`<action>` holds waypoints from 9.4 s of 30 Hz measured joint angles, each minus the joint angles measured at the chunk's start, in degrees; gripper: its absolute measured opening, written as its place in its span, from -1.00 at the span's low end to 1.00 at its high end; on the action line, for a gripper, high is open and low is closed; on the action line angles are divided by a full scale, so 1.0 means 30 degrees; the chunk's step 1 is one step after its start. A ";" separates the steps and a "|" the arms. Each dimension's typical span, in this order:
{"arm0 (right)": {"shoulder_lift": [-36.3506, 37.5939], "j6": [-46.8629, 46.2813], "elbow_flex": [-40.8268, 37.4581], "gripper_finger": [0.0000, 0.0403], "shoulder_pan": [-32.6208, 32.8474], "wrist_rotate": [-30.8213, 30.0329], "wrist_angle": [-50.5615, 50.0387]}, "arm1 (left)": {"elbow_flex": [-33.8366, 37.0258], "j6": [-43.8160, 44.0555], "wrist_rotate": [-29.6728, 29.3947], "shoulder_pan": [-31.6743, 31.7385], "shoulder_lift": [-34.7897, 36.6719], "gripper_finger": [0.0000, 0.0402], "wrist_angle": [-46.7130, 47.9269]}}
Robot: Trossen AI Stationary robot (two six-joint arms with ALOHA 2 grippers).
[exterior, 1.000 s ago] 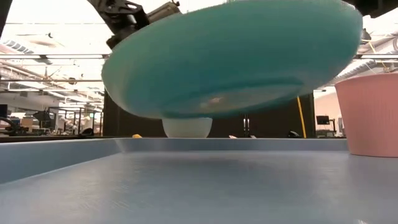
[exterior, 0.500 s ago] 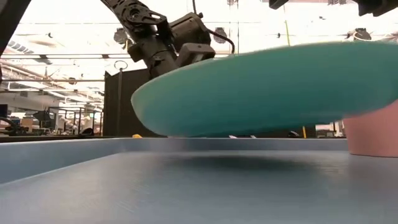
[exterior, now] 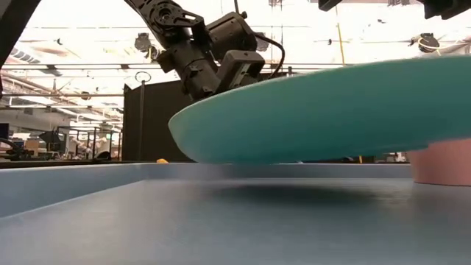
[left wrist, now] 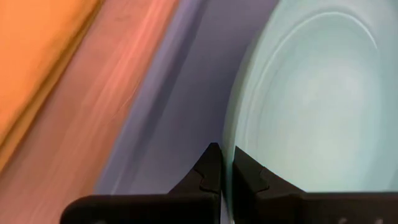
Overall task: Set up tray
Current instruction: Put the blue plate at the bottom of the pink cup on the blue serving tray, then put the blue bowl on the blue plate
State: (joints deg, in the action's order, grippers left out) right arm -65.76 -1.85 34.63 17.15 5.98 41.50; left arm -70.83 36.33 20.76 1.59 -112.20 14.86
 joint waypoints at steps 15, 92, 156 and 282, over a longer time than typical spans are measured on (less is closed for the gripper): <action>-0.0007 -0.0003 0.0000 -0.12 0.0000 0.0000 0.0000 | 0.0007 0.0434 -0.0619 -0.0578 0.0000 -0.97 -0.0463; -0.0015 -0.0148 -0.0015 -0.12 -0.0022 -0.0066 -0.0773 | -0.4495 -0.1517 0.0024 -0.1456 -0.3185 -0.23 0.1504; 0.0000 -0.1020 0.0000 -0.12 0.0969 -0.0066 -0.2120 | -0.4503 -1.7578 -0.6270 0.6612 0.1894 -0.25 0.8375; -0.0007 -0.0150 -0.0015 -0.12 0.0947 -0.0476 -0.0466 | -0.3104 -1.4534 -0.5261 -0.5393 0.4286 -0.96 0.5746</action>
State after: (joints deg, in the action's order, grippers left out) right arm -65.78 -2.30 34.59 19.99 4.55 40.10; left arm -80.14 -7.27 4.97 -14.59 -99.35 32.10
